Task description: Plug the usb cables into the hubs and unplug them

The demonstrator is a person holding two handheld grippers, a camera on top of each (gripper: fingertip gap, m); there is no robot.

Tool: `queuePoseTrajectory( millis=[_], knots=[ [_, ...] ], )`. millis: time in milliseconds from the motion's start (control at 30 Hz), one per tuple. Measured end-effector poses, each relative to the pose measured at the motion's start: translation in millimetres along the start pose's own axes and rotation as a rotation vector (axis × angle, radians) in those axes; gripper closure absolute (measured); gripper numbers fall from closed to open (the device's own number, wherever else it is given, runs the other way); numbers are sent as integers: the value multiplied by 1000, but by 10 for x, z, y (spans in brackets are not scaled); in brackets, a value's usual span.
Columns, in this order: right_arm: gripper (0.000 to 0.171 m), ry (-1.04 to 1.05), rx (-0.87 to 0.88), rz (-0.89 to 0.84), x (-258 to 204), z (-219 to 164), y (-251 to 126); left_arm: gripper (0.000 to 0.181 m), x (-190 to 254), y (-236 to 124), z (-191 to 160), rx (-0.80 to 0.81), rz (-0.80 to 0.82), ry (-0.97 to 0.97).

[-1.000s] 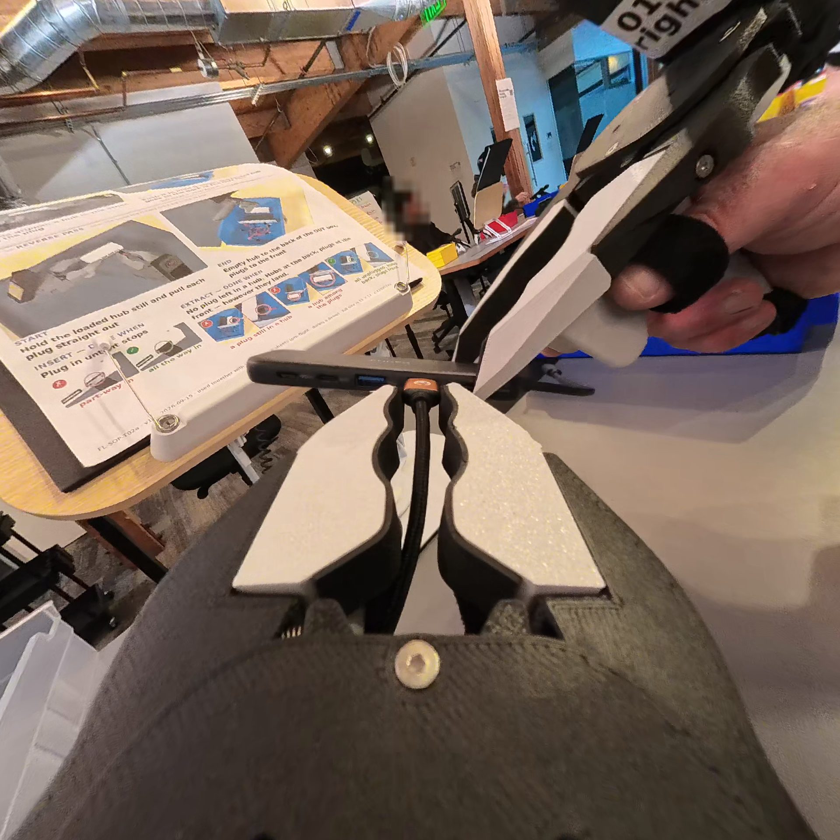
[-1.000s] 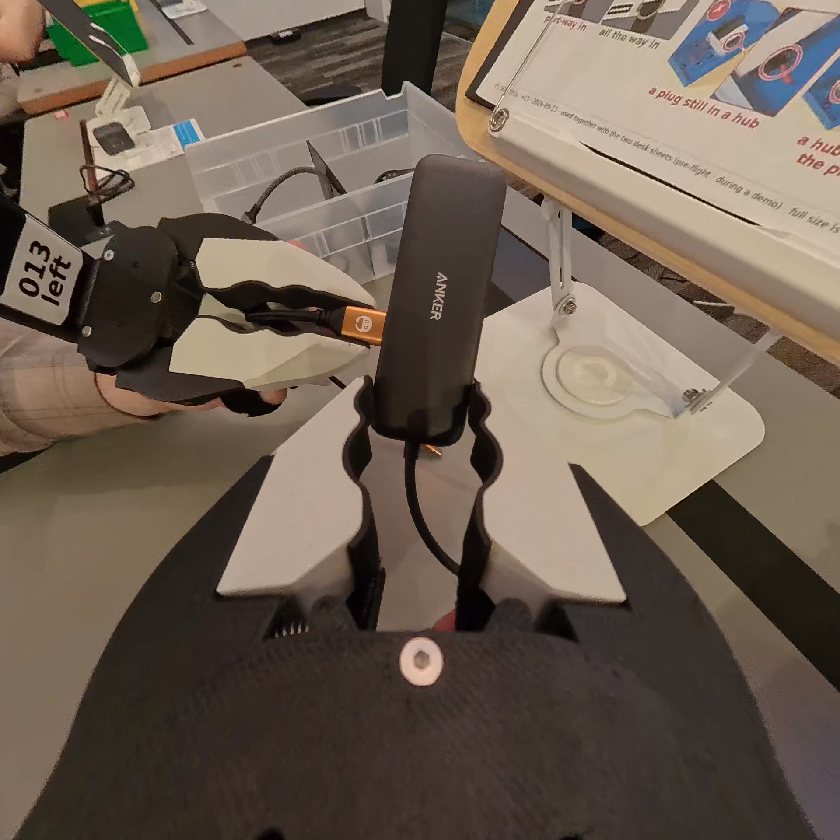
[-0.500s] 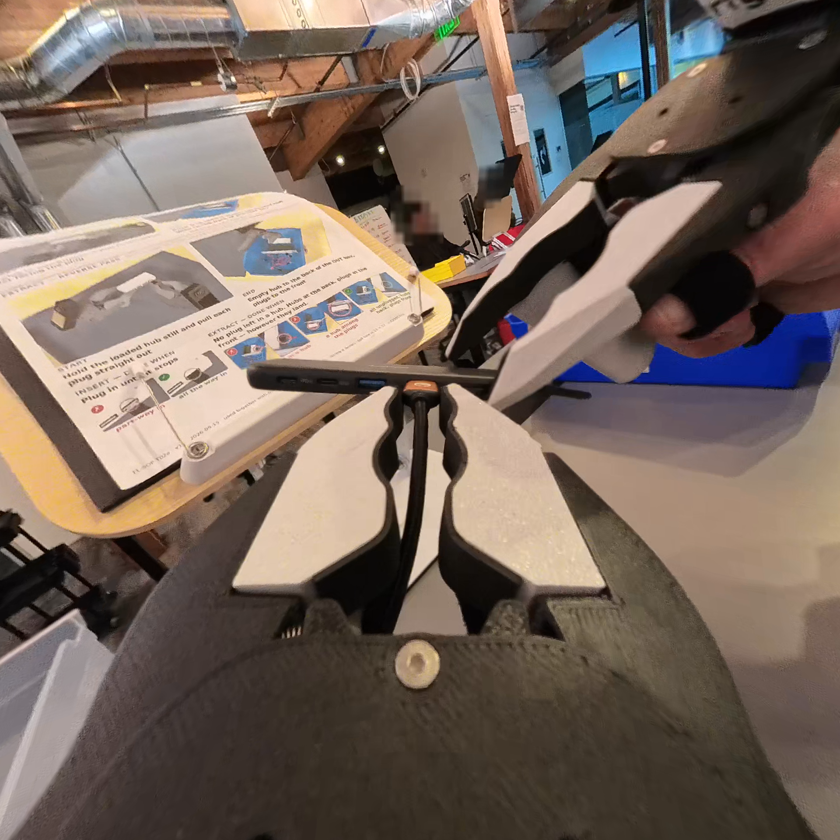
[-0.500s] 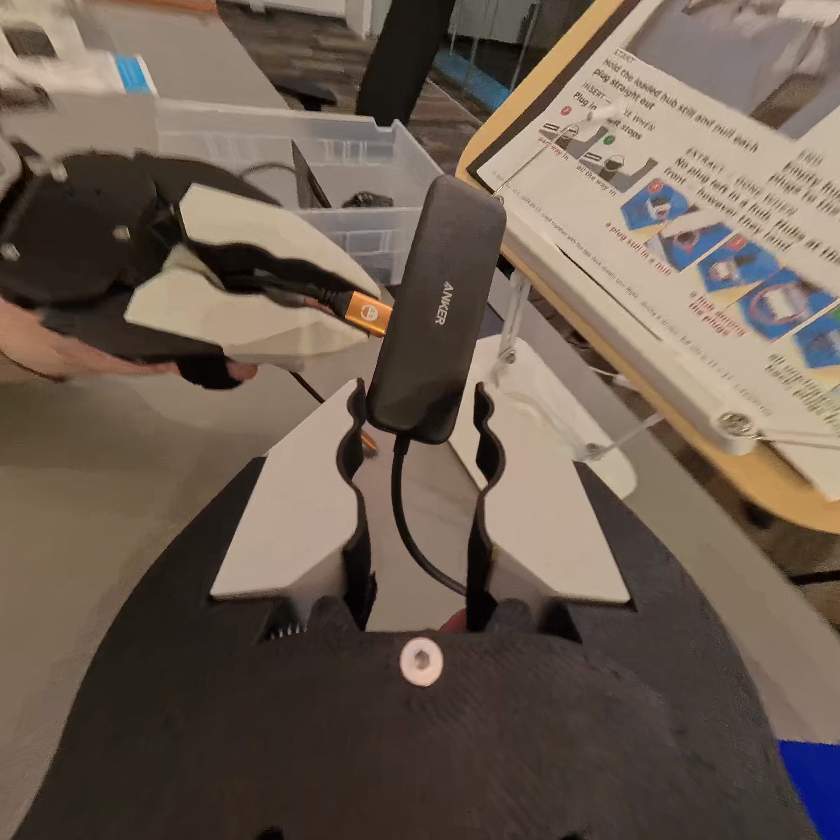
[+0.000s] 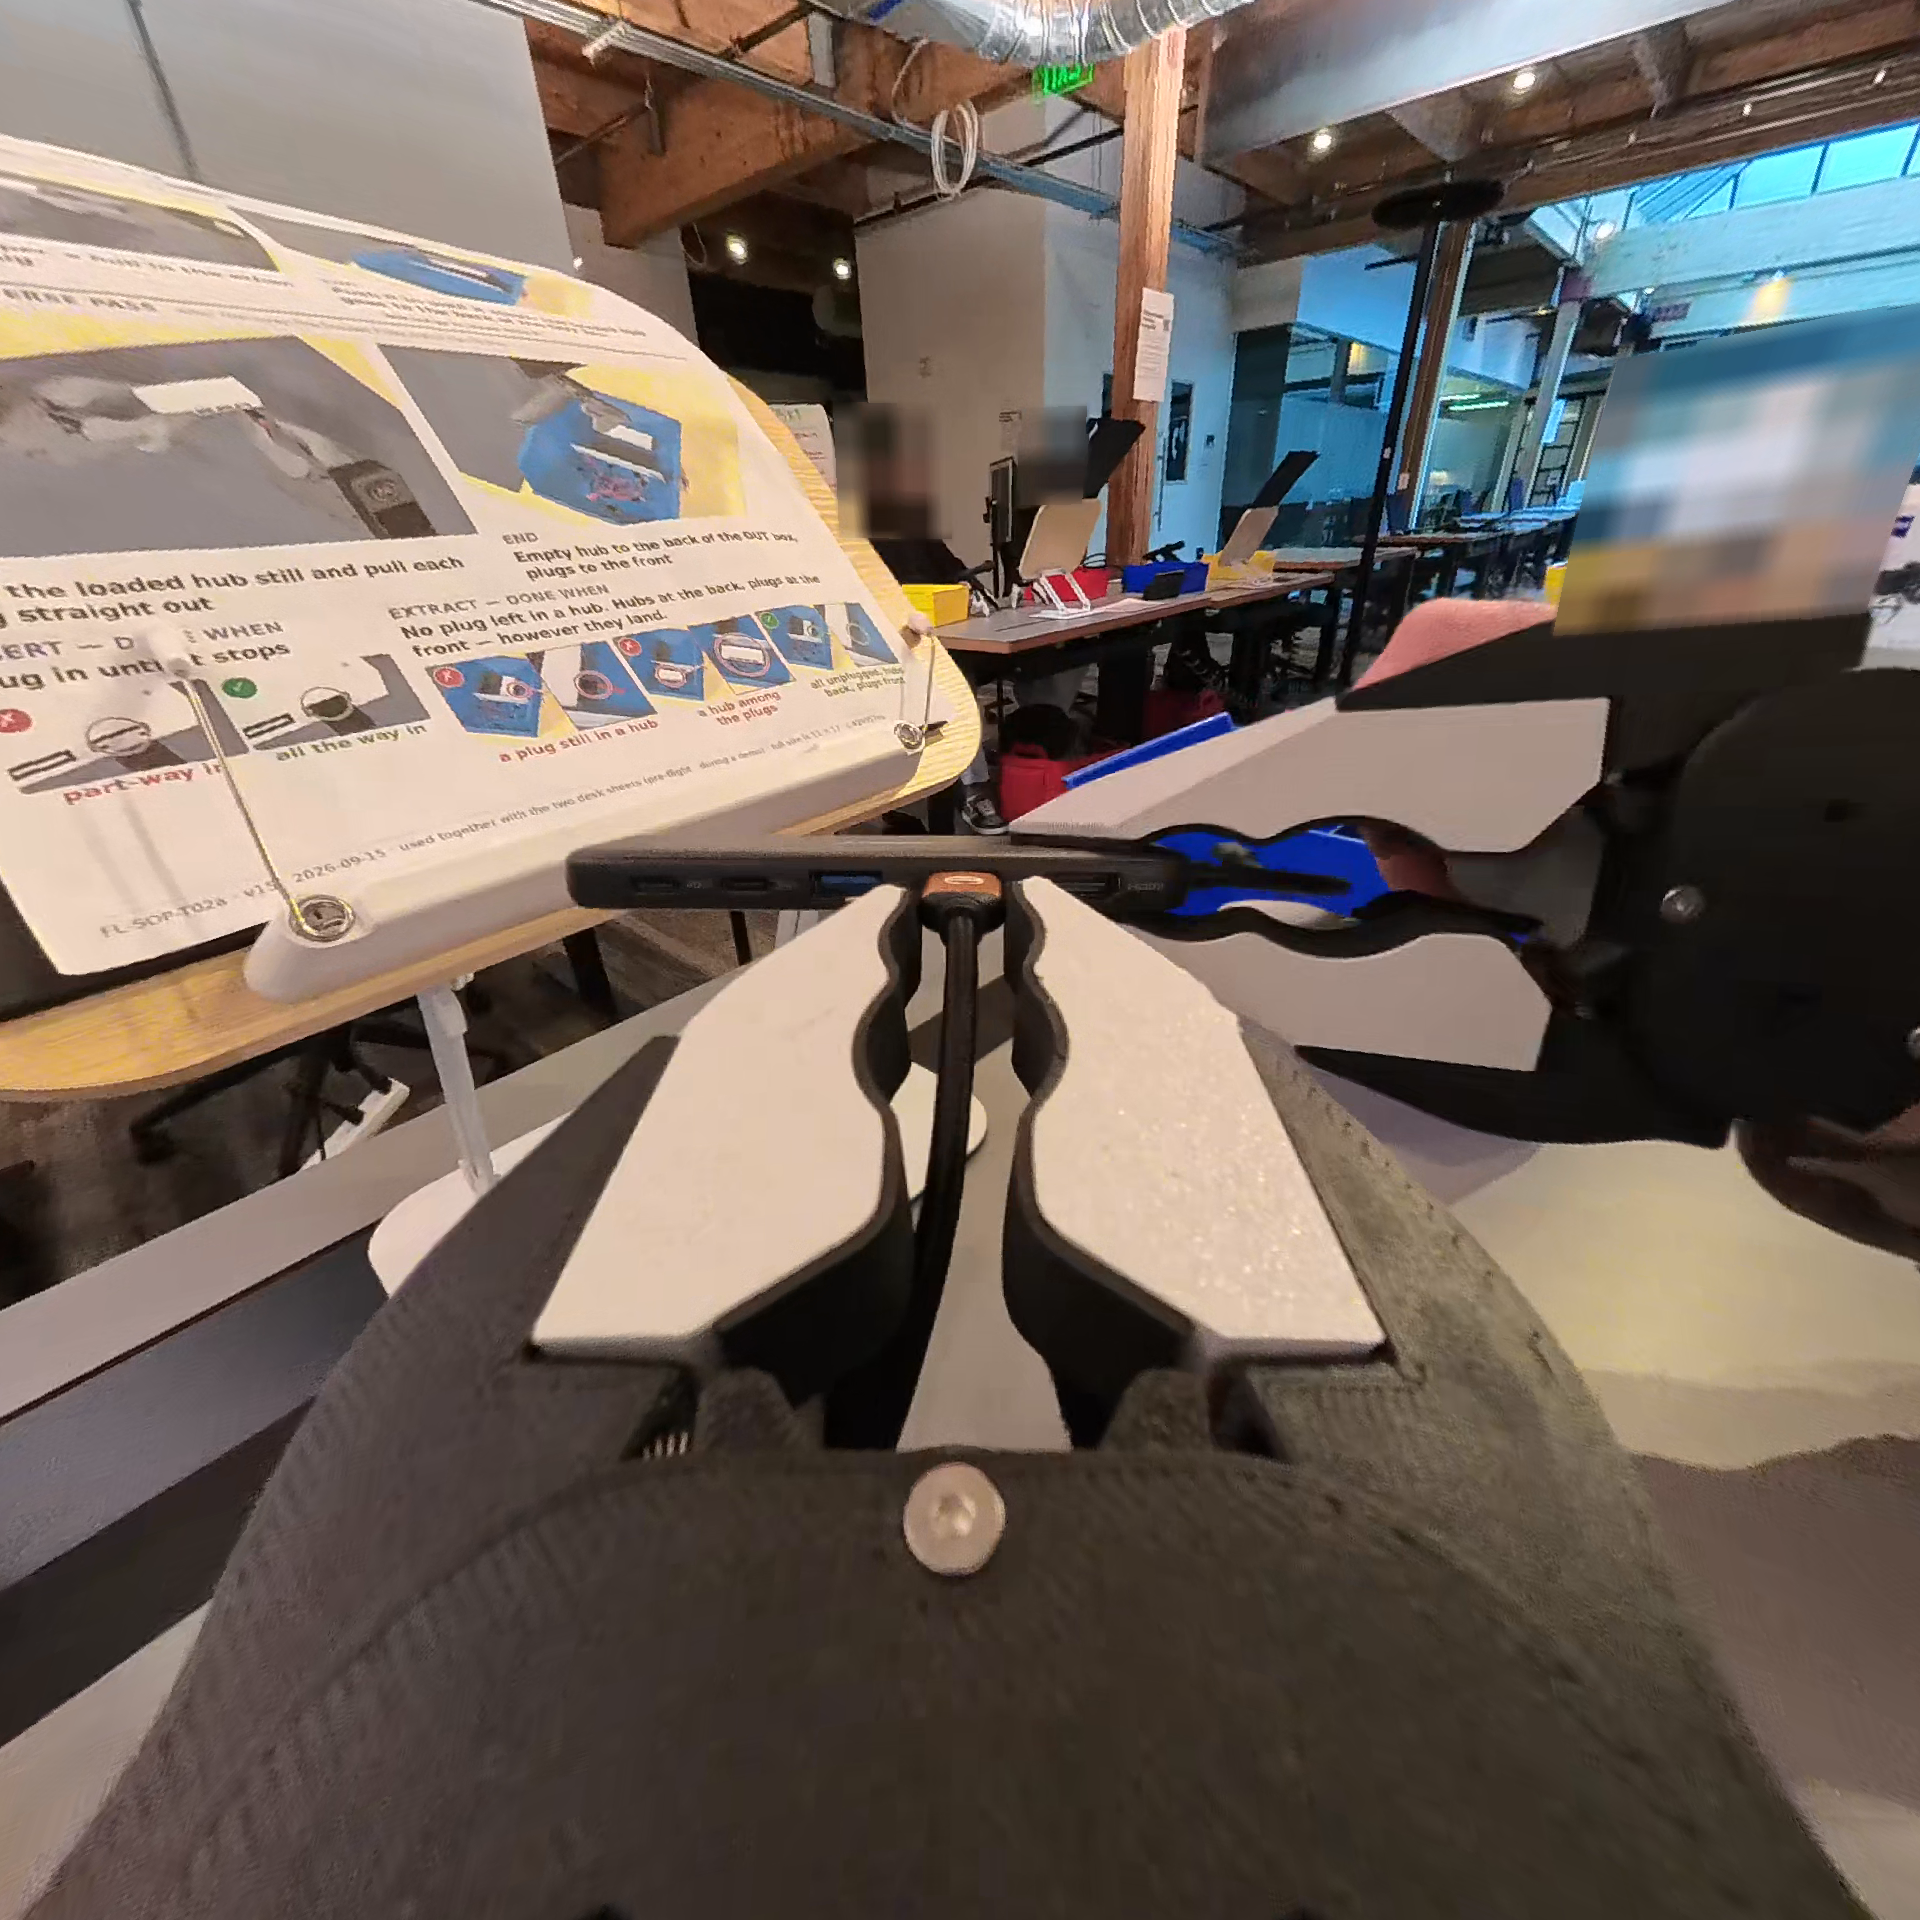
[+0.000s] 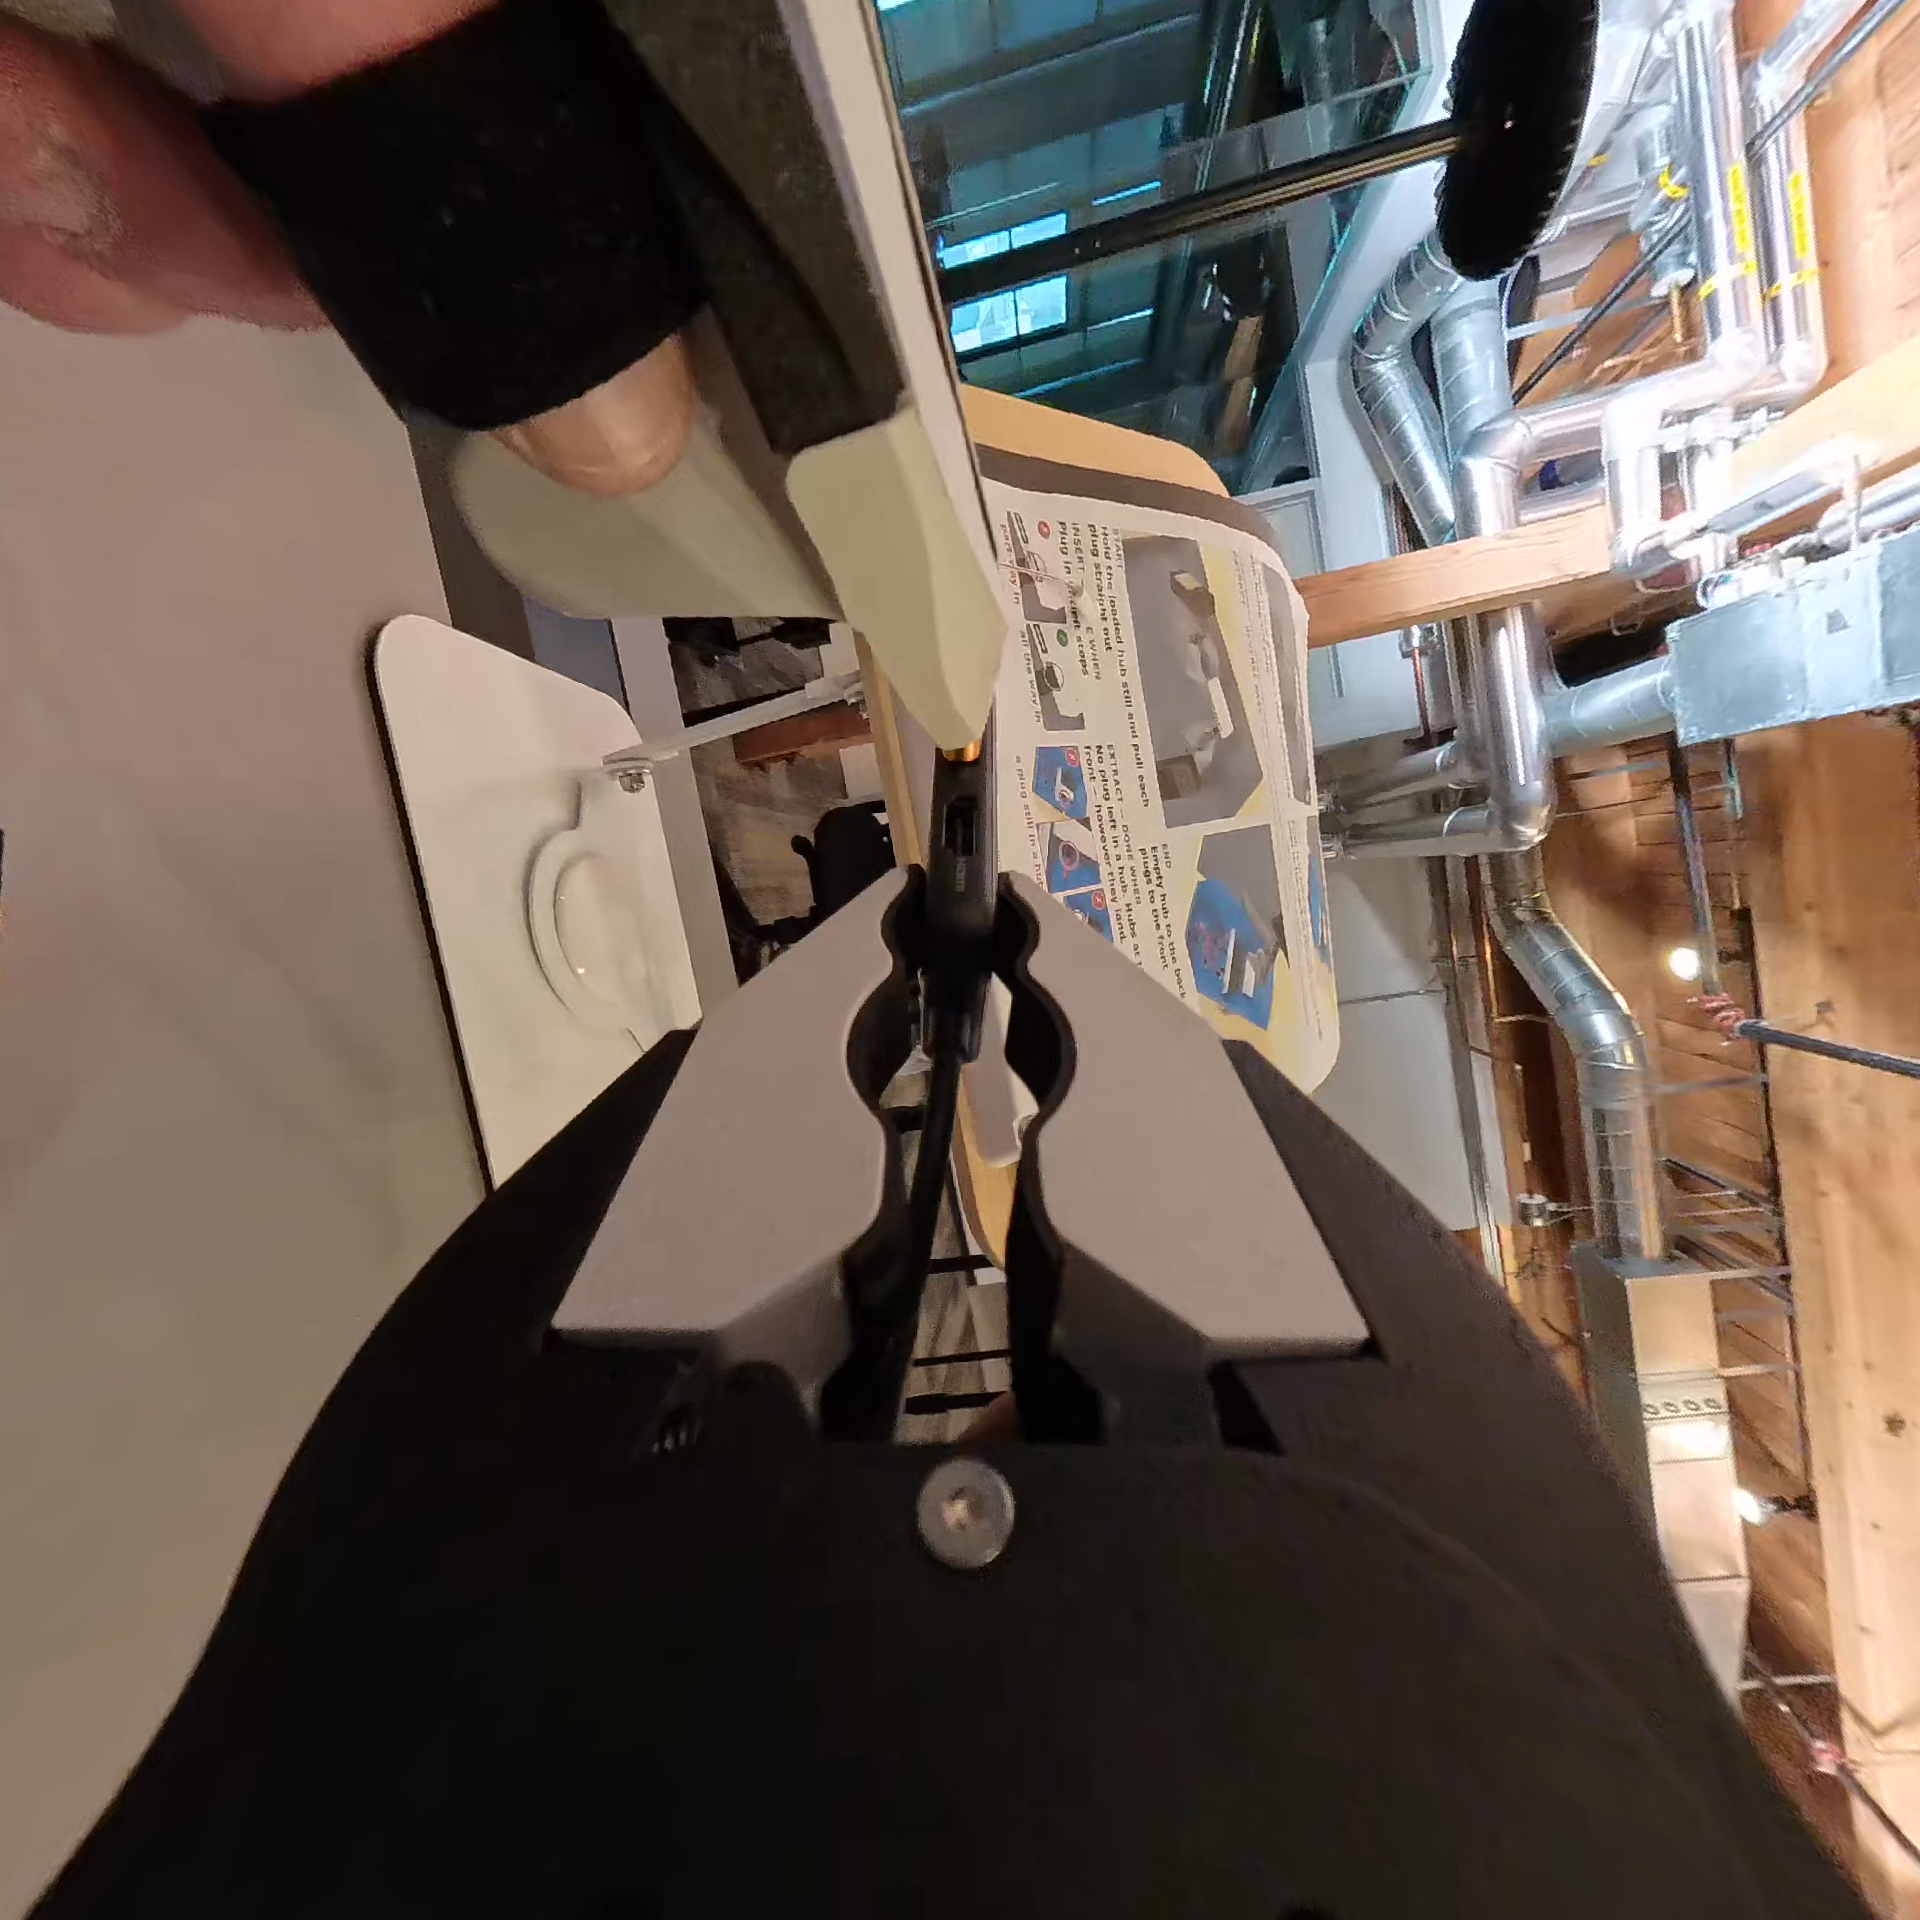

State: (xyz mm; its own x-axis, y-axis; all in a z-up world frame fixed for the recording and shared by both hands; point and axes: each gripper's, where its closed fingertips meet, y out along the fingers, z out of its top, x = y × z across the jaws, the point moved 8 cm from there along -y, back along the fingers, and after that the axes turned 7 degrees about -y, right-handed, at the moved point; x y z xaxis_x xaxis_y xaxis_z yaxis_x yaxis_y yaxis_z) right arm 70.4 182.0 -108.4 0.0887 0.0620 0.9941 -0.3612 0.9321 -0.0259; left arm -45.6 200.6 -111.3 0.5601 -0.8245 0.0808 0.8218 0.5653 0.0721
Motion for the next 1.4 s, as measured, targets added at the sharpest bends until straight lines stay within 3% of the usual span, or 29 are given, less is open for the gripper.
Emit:
queuePoseTrajectory(
  millis=[100,233,367,533,800,967,1100,1400],
  knots=[
    [162,36,1,-6,62,-13,-23,163,38,-5,55,29,-15,57],
    [162,146,-26,-21,245,-191,-70,136,133,-76,283,119,-20,163],
    [162,264,-86,-47,563,-493,-187,133,147,-235,578,230,11,233],
    [161,479,-193,-67,1080,-1091,-464,141,85,-459,857,375,45,259],
    [161,492,-475,-127,1771,-2249,-905,146,-85,-487,860,366,71,236],
    [161,490,-629,29,1609,-2941,-981,151,-121,-461,816,339,67,235],
    [161,281,-813,158,1336,-3349,-967,152,-109,-435,777,320,68,264],
    [161,-72,-753,528,606,-3454,-568,151,-163,-361,656,272,66,273]
  ],
)
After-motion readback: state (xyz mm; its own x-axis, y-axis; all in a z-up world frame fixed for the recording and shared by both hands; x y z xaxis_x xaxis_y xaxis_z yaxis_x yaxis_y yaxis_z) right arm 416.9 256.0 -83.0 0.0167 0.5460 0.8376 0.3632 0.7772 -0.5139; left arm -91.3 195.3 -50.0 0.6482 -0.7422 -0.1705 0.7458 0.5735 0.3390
